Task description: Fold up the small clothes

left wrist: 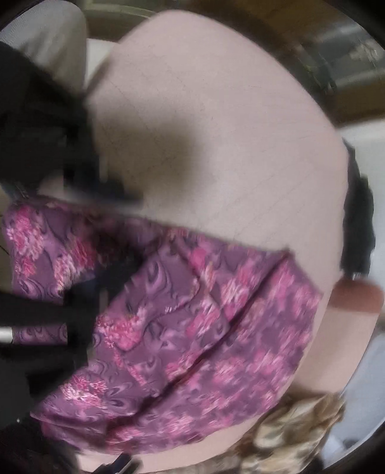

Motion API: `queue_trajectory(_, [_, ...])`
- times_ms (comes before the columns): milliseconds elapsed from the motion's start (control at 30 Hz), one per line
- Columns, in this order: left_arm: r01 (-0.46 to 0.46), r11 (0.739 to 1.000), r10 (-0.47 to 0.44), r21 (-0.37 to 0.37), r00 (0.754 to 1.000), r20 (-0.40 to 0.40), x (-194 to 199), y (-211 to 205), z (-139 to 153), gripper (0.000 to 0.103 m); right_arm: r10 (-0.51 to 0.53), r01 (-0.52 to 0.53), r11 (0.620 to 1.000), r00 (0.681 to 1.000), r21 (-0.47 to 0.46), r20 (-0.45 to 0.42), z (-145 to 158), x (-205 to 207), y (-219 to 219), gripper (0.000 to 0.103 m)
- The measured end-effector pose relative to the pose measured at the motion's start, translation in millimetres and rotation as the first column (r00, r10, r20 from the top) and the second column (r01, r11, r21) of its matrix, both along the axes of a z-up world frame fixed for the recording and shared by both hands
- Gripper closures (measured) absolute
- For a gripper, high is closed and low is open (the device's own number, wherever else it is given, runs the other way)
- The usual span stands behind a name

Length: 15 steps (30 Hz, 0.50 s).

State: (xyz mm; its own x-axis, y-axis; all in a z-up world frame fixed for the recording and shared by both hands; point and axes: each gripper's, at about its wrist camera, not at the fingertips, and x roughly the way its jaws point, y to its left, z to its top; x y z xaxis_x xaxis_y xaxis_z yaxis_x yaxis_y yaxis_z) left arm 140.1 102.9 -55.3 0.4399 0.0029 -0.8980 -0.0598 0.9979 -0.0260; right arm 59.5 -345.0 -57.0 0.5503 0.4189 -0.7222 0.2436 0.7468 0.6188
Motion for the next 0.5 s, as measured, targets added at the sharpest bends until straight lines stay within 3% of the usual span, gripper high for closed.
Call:
queue_trajectory(33, [-0.035,0.999,0.035,-0.008,0.999,0.028,-5,3,7,0.026,-0.01,0.009,1.0,0.999,0.011,0.03,7,-1,-2,0.016])
queue_trajectory(67, [-0.049,0.998,0.051,-0.028,0.997,0.055,-8,5,13,0.026,-0.02,0.018,1.0,0.997,0.023,0.068,18,-2,-4,0.01])
queue_trajectory(267, [0.021,0.998,-0.015,-0.059,0.996,0.091,15,-7,51,0.026,0.03,-0.041,0.994,0.993,0.099,0.112,54,24,-3,0.01])
queue_trajectory(400, [0.054,0.995,-0.042,-0.085,0.99,0.136,55,-16,76,0.02,0.063,-0.063,0.998,0.991,-0.005,0.118,73,70,-10,0.01])
queue_trajectory(500, [0.117,0.993,-0.112,-0.028,0.985,0.133,98,-31,78,0.02,0.106,-0.104,0.994,0.99,-0.031,0.09,68,109,-17,0.01])
